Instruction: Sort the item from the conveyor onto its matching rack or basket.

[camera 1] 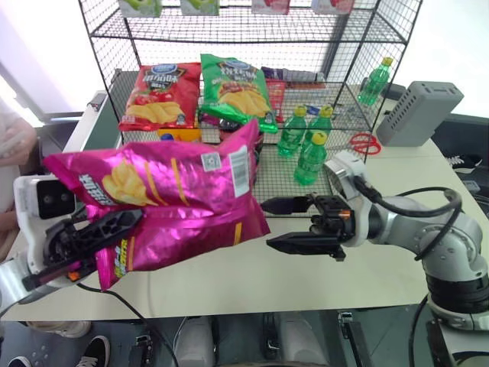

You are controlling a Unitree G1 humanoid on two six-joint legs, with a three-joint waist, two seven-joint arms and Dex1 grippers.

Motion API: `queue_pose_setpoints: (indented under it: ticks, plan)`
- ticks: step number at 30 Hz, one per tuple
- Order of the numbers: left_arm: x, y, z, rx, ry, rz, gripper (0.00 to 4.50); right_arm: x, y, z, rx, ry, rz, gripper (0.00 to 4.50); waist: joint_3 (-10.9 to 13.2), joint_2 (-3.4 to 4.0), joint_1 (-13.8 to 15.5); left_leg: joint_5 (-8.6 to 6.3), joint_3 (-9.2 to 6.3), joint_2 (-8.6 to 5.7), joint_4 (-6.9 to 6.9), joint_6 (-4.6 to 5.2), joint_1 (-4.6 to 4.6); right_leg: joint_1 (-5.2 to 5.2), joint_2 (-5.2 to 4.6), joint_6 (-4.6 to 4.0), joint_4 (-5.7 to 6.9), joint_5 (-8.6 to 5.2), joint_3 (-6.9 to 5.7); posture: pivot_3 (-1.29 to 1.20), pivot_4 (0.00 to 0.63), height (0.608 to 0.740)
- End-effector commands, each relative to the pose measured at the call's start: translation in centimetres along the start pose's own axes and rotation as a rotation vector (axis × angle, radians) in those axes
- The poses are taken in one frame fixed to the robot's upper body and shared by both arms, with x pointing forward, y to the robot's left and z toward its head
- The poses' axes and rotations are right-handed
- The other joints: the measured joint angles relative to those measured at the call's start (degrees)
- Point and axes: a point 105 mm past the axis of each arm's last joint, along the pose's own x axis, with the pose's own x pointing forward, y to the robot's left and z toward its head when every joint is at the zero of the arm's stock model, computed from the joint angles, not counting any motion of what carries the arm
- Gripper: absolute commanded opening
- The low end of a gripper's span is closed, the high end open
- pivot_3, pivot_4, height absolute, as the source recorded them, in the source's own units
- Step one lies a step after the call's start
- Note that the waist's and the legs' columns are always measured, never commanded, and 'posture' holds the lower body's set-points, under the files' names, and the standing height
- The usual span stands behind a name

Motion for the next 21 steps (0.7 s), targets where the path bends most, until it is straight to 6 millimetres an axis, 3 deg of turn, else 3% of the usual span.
queue_pose_setpoints:
  ticks: [1, 13, 16, 21]
  plan:
    - [0.4, 0.3, -0.1, -0.047, 0.007, -0.037, 0.04, 0.8, 0.9, 1.3, -0.025, -0.032, 0.061, 4.5, 0.0, 0.0, 0.0, 0.0, 0.0, 0.0, 0.0, 0.0, 0.0, 0.0, 0.0, 0.0, 0.0, 0.0, 0.0, 0.0, 0.15, 0.74]
    - [0.9, 2.9, 0.9, -0.05, -0.06, 0.056, 0.04, 0.7, 1.8, 0.7, 0.025, -0.019, 0.135, 4.5, 0.0, -0.02, 0.0, 0.0, -0.03, -0.01, 0.0, 0.0, -0.03, 0.0, 0.0, 0.01, -0.02, 0.0, 0.01, 0.0, 0.15, 0.74]
    - [1.0, 3.3, 0.7, -0.047, -0.056, 0.08, 0.0, 0.8, 1.6, 1.0, 0.026, -0.044, 0.134, 3.23, 0.0, -0.02, 0.0, 0.0, -0.02, -0.01, 0.0, 0.0, -0.03, 0.0, -0.01, 0.0, -0.03, 0.0, 0.01, 0.0, 0.15, 0.74]
    - [1.2, 3.4, 0.2, -0.034, -0.034, 0.089, 0.0, 1.1, 1.2, 1.1, 0.034, -0.052, 0.111, 0.7, 0.0, -0.02, 0.1, 0.0, -0.02, -0.01, 0.0, 0.0, -0.03, 0.0, -0.01, 0.0, -0.04, 0.0, 0.01, 0.0, 0.15, 0.74]
